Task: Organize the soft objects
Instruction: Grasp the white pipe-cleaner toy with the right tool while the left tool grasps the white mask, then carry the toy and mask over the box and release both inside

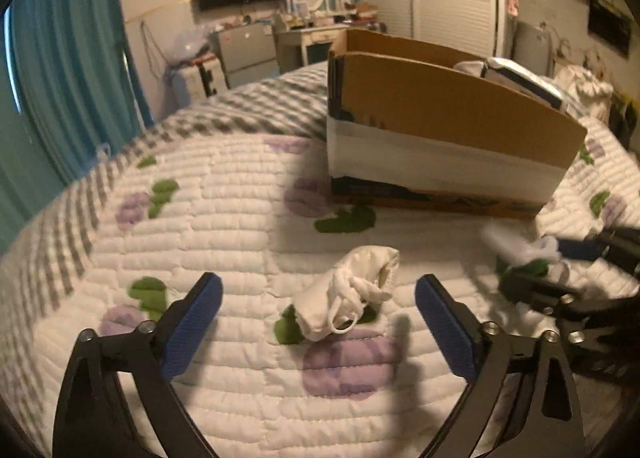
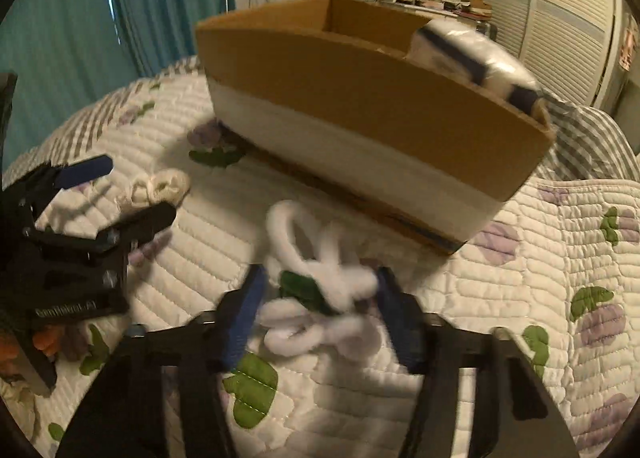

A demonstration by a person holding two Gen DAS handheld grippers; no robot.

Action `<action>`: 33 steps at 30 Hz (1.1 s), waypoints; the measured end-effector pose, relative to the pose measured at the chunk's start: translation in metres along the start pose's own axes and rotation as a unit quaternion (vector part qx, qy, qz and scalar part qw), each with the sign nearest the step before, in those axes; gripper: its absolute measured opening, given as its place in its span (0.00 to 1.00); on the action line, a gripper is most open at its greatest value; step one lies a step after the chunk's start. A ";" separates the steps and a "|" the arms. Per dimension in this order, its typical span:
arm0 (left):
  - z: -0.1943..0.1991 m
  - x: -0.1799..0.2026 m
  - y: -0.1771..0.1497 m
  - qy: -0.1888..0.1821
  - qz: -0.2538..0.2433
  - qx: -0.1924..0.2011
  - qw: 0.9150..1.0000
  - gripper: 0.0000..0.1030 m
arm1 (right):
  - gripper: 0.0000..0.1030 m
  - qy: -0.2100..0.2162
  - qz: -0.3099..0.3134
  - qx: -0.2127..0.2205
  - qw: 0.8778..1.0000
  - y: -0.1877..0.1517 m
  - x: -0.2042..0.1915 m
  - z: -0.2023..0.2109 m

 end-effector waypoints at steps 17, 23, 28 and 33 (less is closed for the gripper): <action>0.003 0.018 -0.017 -0.022 -0.009 -0.012 1.000 0.46 | 0.36 0.005 -0.036 0.028 0.999 0.002 0.012 0.019; 0.032 0.034 -0.013 -0.025 -0.010 0.004 1.000 0.46 | 0.36 0.013 -0.063 0.045 0.997 0.002 0.028 0.039; 0.059 0.049 0.002 -0.020 -0.018 0.024 0.999 0.46 | 0.36 0.023 -0.070 0.071 0.995 0.011 0.031 0.071; 0.083 0.059 0.018 -0.025 -0.012 0.040 0.999 0.46 | 0.36 0.034 -0.074 0.106 0.991 0.026 0.038 0.111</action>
Point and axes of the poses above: each gripper's, at about its wrist camera, not at the fingertips, and z roughly against the way its jaws point, x to its right, y to its top, the point moved 9 cm from there along -z, roughly the way its jaws point, and after that the axes turned 12 degrees about -y, right-handed, at the moved point
